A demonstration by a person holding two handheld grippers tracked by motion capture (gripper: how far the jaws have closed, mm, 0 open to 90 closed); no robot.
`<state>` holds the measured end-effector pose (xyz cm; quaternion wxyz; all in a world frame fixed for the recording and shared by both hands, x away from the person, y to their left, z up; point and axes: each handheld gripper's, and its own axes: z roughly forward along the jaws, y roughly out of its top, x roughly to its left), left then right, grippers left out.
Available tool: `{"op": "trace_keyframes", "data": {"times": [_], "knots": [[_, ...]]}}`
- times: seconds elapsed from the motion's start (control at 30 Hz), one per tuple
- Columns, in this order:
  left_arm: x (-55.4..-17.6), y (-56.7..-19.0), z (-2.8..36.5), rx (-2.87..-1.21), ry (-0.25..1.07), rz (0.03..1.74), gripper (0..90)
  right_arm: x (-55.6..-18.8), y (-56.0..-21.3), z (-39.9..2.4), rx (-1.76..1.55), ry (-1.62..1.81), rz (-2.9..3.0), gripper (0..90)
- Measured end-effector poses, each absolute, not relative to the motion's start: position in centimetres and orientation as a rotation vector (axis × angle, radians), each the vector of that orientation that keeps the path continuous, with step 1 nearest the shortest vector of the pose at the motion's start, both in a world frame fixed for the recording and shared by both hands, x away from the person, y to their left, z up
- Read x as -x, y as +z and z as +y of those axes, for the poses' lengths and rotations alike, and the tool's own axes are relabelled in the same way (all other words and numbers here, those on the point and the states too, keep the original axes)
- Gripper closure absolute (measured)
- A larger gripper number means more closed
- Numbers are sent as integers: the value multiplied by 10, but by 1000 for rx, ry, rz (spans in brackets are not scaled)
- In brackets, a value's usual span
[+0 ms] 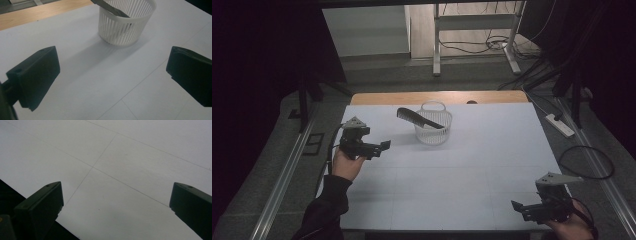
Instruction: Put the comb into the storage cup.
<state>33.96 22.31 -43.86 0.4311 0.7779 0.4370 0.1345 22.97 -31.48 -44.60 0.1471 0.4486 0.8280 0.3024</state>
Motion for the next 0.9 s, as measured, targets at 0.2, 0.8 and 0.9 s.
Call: {"op": "trace_keyframes", "data": {"times": [0.2,0.8,0.9], "knots": [[-332,-441,226,-1946,337,1091,0,-230,-446,-315,-1290,871,2382,0],[-303,-443,234,-1933,337,1095,0,-228,-445,-315,-1284,881,2366,0],[-299,-443,235,-1932,339,1098,0,-228,-445,-315,-1283,882,2366,0]]}}
